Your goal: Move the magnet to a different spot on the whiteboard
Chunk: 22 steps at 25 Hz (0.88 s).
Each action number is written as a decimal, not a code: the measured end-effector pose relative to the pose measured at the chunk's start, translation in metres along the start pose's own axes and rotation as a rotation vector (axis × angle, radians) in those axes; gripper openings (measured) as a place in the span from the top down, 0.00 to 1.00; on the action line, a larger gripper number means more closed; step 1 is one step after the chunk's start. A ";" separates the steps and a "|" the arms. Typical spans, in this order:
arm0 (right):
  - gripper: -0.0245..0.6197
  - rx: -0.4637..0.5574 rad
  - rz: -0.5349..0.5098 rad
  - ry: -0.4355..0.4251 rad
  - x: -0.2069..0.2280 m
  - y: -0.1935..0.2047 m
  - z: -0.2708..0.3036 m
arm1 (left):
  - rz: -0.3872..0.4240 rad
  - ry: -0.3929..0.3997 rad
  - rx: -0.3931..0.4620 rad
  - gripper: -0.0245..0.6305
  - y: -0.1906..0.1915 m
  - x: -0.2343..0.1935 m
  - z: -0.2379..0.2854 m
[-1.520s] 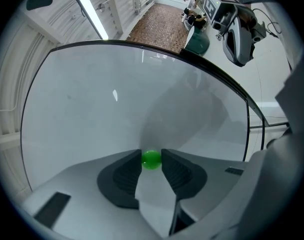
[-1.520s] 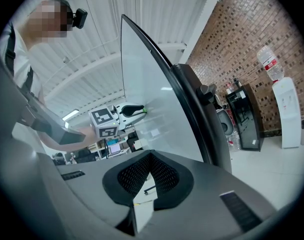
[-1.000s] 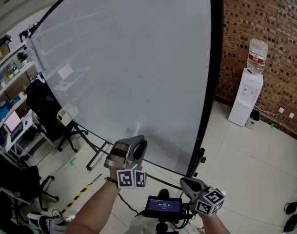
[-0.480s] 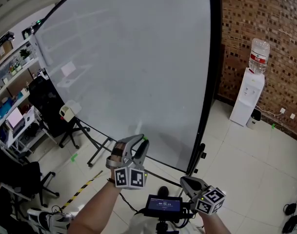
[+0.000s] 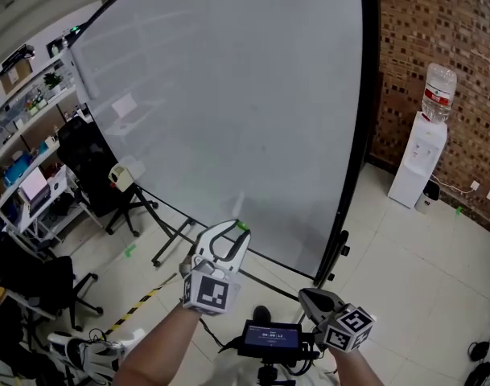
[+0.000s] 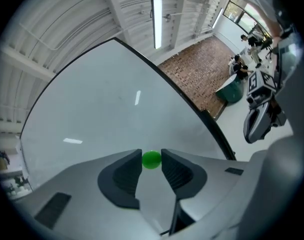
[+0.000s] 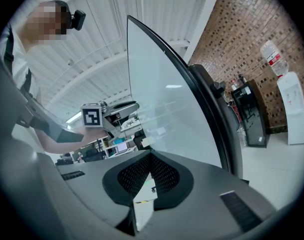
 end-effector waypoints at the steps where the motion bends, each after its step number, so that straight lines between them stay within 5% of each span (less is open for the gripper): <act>1: 0.93 -0.002 0.000 -0.003 -0.002 0.001 0.001 | -0.031 0.004 0.008 0.74 0.000 -0.001 -0.004; 11: 0.93 -0.005 -0.003 -0.015 -0.019 0.007 0.016 | -0.264 0.069 0.160 0.74 0.005 -0.018 -0.033; 22: 0.93 -0.002 -0.041 0.053 -0.047 -0.001 0.029 | -0.391 0.184 0.165 0.74 0.042 -0.028 -0.061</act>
Point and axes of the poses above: the fingertips, and each gripper's own axes: z forward along the fingers, x to its right, y out of its underside, the point moved 4 cm from there along -z, backward along the fingers, and after that the axes turned 6 degrees about -z, right-handed, at the moved point
